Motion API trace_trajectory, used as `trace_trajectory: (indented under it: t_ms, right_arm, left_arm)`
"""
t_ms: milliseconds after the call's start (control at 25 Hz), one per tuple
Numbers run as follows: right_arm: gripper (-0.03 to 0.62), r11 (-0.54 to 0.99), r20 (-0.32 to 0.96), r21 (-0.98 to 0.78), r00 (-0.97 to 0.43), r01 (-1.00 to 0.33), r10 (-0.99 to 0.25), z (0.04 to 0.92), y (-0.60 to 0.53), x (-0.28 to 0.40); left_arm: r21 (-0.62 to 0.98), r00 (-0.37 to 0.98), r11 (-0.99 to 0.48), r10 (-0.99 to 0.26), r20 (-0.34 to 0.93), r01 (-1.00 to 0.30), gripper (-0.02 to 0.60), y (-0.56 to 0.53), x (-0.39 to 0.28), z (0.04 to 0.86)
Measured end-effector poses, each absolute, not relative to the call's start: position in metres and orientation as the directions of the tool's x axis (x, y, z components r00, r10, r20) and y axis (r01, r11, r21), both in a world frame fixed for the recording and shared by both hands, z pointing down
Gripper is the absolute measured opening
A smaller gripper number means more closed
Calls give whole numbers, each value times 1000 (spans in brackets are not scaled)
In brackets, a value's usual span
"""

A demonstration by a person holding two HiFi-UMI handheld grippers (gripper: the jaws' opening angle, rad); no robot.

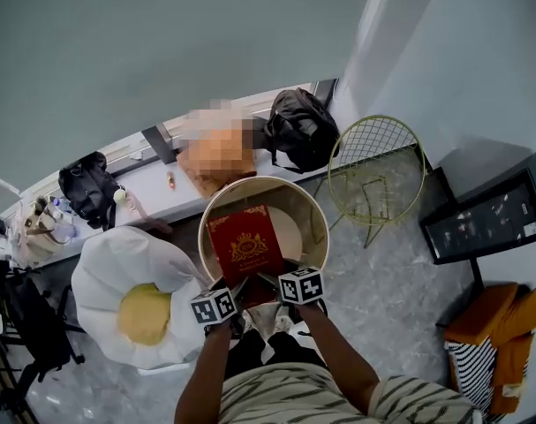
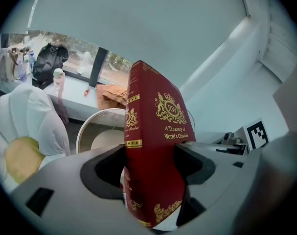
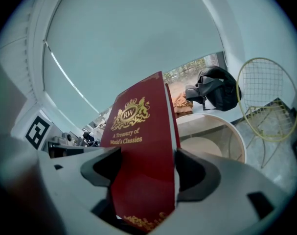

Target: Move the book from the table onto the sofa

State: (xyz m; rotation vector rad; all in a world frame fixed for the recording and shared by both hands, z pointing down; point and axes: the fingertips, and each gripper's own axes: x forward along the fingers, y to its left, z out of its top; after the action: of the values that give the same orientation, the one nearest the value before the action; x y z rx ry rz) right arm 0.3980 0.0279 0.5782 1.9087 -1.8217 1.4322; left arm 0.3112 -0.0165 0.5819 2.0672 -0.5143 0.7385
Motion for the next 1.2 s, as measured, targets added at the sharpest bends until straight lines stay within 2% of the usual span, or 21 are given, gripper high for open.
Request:
trace_trajectory:
  t_ms: [320, 1200]
  right_arm:
    - [370, -244, 675, -441, -140, -864, -724, 517, 42, 386]
    - [370, -62, 482, -309, -100, -949, -870, 349, 21, 381]
  left_arm:
    - [602, 773, -581, -76, 630, -548, 324, -2, 303, 523]
    - [514, 856, -699, -303, 418, -498, 324, -22, 296, 357]
